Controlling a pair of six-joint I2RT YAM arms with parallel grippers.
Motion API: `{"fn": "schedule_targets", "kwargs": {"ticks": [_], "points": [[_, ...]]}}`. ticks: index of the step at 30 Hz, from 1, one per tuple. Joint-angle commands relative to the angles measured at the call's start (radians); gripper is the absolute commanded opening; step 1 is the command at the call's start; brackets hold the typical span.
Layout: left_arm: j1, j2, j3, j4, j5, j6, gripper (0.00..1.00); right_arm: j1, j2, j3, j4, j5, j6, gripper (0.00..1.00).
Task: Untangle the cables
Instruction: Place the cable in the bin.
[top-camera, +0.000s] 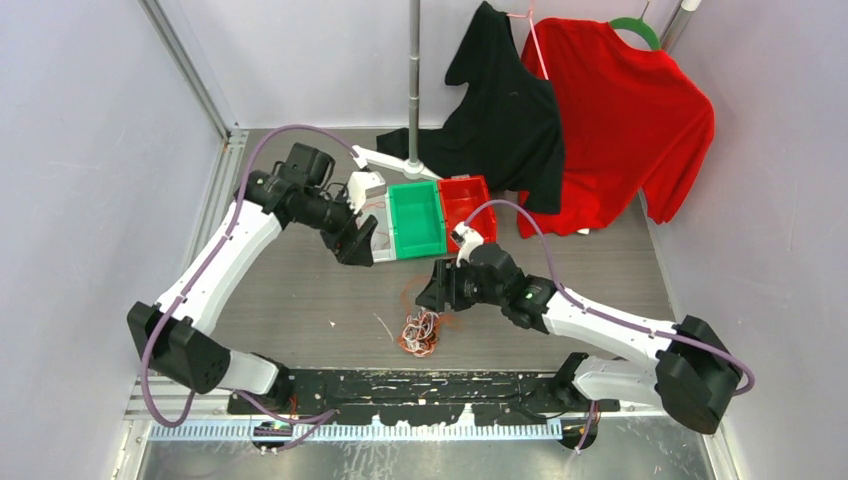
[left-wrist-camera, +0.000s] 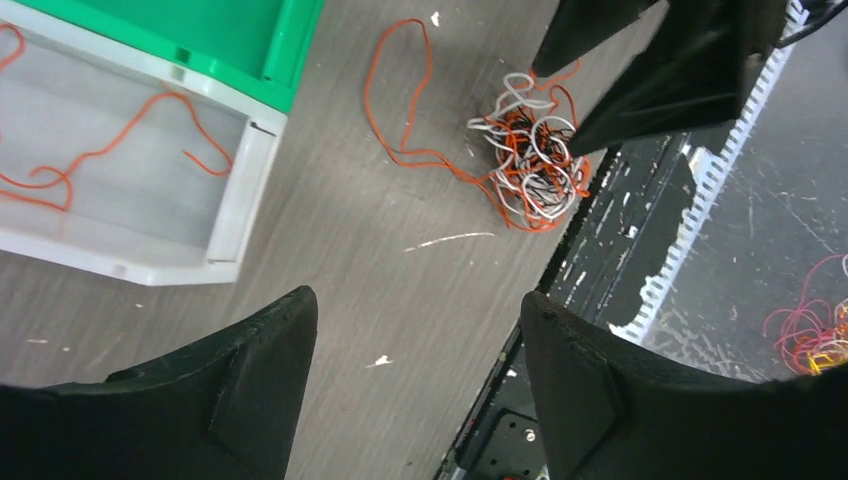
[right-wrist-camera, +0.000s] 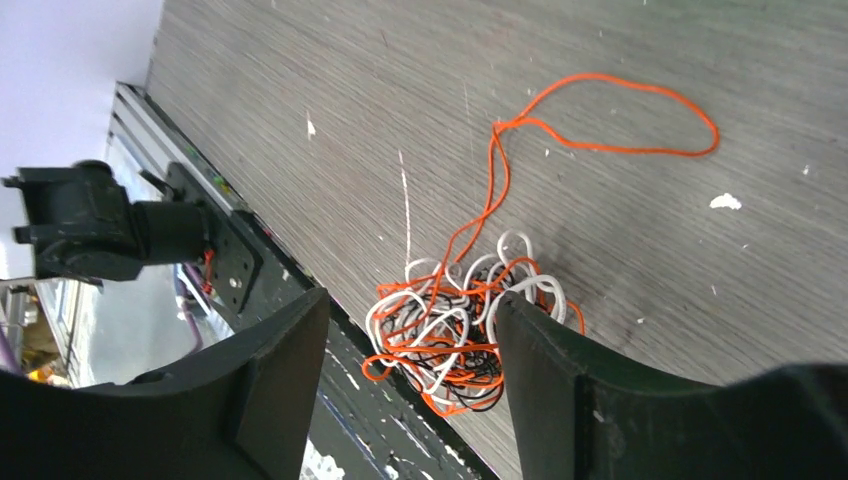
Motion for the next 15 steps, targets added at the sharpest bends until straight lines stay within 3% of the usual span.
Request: {"fn": "schedule_targets", "kwargs": {"ticks": [1,9,15], "points": [[-0.001,-0.075,-0.048,-0.004,0.044,-0.029,0.74,0.025,0.036,0.022,0.018,-0.034,-0.025,0.66],[-0.001,-0.135,-0.064,-0.036,0.058,-0.024,0.71,0.063,-0.002,0.026,-0.075,0.022,-0.049,0.59],[-0.005,-0.146,-0.078,-0.027,0.073,-0.051,0.68,0.083,-0.016,0.014,-0.044,0.058,-0.018,0.28]]}}
